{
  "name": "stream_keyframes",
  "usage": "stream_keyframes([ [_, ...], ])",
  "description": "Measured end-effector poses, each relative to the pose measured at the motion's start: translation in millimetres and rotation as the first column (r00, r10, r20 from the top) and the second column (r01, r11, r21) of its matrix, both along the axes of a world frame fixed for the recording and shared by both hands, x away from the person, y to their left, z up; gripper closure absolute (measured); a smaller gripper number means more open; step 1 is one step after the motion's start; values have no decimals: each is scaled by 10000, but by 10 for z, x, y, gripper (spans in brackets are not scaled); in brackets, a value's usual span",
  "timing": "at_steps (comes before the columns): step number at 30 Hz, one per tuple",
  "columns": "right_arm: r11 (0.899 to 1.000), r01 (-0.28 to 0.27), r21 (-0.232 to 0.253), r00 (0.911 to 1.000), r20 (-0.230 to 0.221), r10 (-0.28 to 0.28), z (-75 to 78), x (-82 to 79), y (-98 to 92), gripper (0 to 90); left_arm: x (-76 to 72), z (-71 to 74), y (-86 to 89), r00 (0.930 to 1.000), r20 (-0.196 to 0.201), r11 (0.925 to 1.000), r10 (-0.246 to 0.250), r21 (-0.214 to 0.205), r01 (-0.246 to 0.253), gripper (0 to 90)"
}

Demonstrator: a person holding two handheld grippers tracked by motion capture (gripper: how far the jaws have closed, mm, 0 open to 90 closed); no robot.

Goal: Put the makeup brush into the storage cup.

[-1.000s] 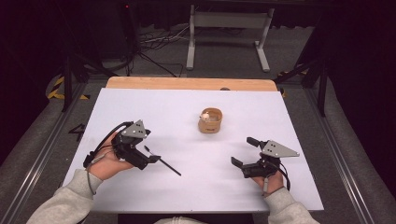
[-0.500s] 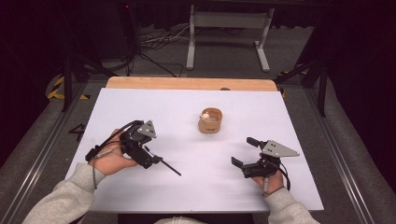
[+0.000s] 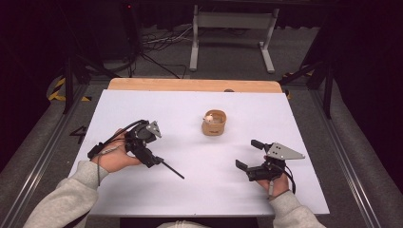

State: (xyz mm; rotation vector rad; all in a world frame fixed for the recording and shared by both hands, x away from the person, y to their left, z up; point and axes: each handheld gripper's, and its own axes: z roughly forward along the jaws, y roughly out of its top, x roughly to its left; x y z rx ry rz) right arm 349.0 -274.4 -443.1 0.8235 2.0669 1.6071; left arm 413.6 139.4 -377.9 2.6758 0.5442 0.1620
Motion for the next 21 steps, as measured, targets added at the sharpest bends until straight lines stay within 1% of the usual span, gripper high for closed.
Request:
stream_keyframes([
  [5,10000,-34,25,10000,25,34,-1,1,-2,0,23,-36,-44,10000,50,9998,-60,204,59,70],
  [7,10000,-38,21,10000,8,38,-2,2,-3,0,31,-40,-61,9999,94,9993,-144,350,140,71],
  [10,10000,-72,35,10000,12,72,-2,2,-3,0,46,-52,-84,9997,61,9985,-234,491,231,74],
  [11,10000,-78,42,10000,21,78,-2,2,-3,0,57,-59,-93,9997,20,9984,-224,529,223,75],
  [12,10000,-74,48,10000,32,74,-1,1,-3,0,69,-62,-101,9996,-122,9979,-247,600,254,77],
  [13,10000,-76,43,10000,33,76,-1,1,-3,0,72,-71,-107,9996,-169,9982,-206,559,215,79],
  [15,10000,-77,44,10000,32,77,-1,2,-4,0,92,-89,-125,9989,-313,9969,-340,692,361,88],
  [17,10000,-89,41,10000,19,89,-2,2,-4,0,98,-114,-142,9985,-387,9960,-386,797,416,94],
  [18,9999,-95,39,10000,24,95,-2,2,-5,0,100,-126,-154,9985,-363,9950,-402,904,434,96],
  [21,9999,-105,56,9999,25,105,-2,1,-6,0,100,-155,-174,9981,-406,9935,-469,1014,508,96],
])
